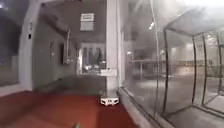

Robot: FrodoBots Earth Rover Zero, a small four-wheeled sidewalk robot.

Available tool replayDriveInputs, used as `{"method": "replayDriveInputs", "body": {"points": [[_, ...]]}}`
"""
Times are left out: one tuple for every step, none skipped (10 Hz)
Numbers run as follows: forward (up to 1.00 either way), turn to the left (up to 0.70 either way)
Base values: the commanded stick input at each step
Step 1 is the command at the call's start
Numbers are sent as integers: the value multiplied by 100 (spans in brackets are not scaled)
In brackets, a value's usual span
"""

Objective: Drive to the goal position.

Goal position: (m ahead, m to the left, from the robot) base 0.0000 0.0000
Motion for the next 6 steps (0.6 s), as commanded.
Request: {"method": "replayDriveInputs", "body": {"points": [[45, 0], [45, 0], [45, 0], [45, 0], [45, 0], [45, 0]]}}
